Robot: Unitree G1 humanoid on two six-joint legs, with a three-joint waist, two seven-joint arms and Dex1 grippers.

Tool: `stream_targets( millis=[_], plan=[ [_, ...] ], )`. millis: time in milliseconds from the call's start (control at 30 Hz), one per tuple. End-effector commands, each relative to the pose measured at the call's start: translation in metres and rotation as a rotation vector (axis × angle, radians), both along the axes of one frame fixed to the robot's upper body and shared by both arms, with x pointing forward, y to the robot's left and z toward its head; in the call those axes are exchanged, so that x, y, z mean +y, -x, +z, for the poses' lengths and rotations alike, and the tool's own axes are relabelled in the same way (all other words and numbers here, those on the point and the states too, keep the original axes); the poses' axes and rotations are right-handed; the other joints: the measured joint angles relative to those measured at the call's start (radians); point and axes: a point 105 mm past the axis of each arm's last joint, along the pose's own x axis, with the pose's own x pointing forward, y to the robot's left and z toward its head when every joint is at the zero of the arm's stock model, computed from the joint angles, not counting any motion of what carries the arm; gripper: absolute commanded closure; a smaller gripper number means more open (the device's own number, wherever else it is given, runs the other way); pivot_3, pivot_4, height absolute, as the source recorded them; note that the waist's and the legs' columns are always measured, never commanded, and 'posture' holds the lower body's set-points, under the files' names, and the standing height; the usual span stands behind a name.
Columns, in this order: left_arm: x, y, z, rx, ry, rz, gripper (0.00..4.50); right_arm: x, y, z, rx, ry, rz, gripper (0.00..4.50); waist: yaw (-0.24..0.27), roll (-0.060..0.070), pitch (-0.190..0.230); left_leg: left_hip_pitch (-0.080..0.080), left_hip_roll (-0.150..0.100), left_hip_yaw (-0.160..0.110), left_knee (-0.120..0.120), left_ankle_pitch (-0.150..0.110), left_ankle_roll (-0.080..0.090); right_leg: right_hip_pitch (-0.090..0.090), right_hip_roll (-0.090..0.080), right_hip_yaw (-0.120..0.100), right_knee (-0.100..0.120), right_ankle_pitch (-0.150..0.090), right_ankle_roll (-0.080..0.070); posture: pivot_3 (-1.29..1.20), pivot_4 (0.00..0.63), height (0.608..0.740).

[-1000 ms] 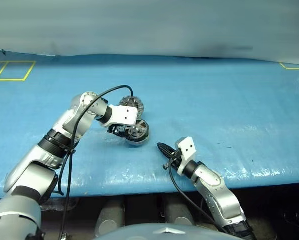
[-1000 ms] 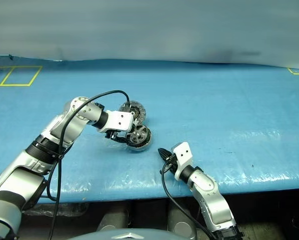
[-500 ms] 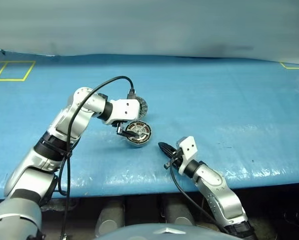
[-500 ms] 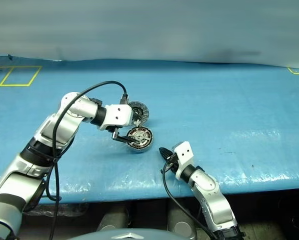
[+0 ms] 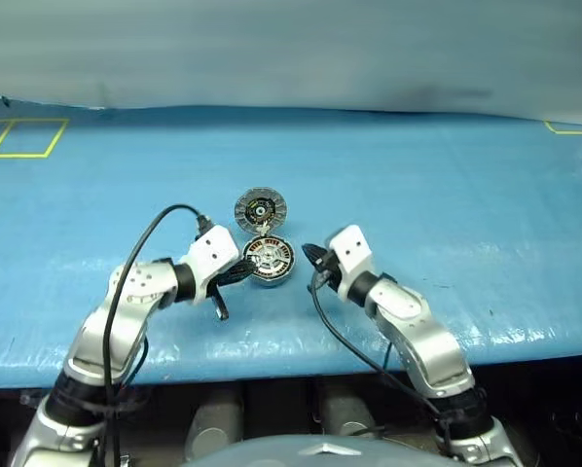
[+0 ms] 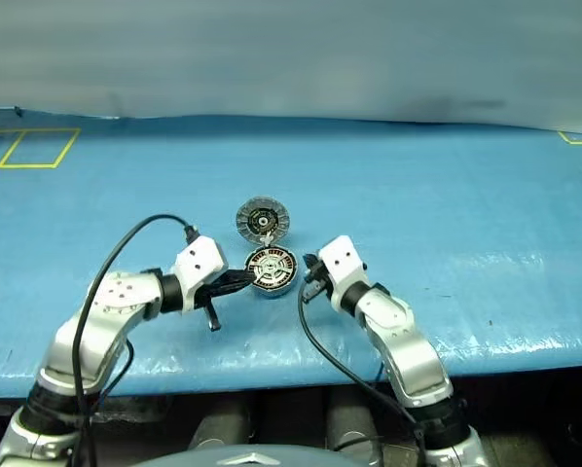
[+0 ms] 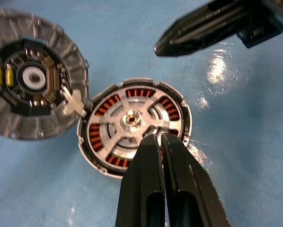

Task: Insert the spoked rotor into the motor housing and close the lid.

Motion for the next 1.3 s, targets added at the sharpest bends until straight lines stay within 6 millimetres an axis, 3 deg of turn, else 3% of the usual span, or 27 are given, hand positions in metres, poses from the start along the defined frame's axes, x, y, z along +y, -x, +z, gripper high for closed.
stream_targets(
  millis=[33,333,600,800,967,1167,1300],
  plan=[
    [0.010,0.000,0.012,-0.136,0.067,0.119,4.45,0.016,-0.007,0.013,-0.009,-0.044,0.012,4.50,0.001,0.000,0.000,0.000,0.000,0.000,0.000,0.000,0.000,0.000,0.000,0.000,0.000,0.000,0.000,0.00,0.150,0.740],
    [0.025,0.007,-0.001,-0.163,0.230,0.237,4.45,0.048,-0.014,-0.006,0.093,-0.058,0.094,4.50,0.007,0.000,0.000,0.000,-0.001,0.001,0.000,0.000,0.000,0.000,-0.002,-0.001,-0.001,0.000,0.000,0.00,0.150,0.740],
    [0.029,-0.002,0.009,-0.152,0.361,0.248,4.45,0.047,-0.006,-0.038,0.183,-0.006,0.101,4.50,0.001,0.001,-0.001,0.000,-0.001,0.001,-0.001,0.000,0.000,0.000,-0.002,-0.001,-0.001,0.000,0.000,0.00,0.150,0.740],
    [0.052,-0.040,0.018,-0.282,0.298,0.354,4.45,0.046,-0.001,-0.014,0.113,-0.066,0.122,4.50,0.002,0.002,-0.003,0.001,-0.001,0.001,0.000,0.000,0.000,0.001,-0.001,-0.001,-0.001,0.000,0.000,0.00,0.150,0.740],
    [0.048,-0.062,0.041,-0.263,0.442,0.272,4.45,0.034,0.018,0.000,0.075,-0.086,0.151,4.50,0.002,0.002,-0.003,-0.001,-0.001,0.000,-0.001,0.000,0.000,0.000,-0.001,-0.001,-0.002,0.000,0.000,0.00,0.150,0.740],
    [0.030,-0.087,0.062,-0.206,0.467,0.077,4.45,0.018,0.047,-0.004,0.086,-0.150,0.206,4.50,0.000,0.002,-0.003,-0.001,-0.001,0.000,0.000,0.000,0.000,0.001,-0.001,-0.002,-0.002,0.000,0.000,0.00,0.150,0.740],
    [0.017,-0.107,0.082,-0.178,0.505,-0.043,4.45,0.001,0.054,-0.030,0.150,-0.176,0.125,4.50,0.002,0.001,-0.003,-0.001,-0.001,-0.001,0.000,0.000,0.000,0.001,-0.001,-0.003,-0.002,0.000,0.000,0.00,0.150,0.740]
  ],
)
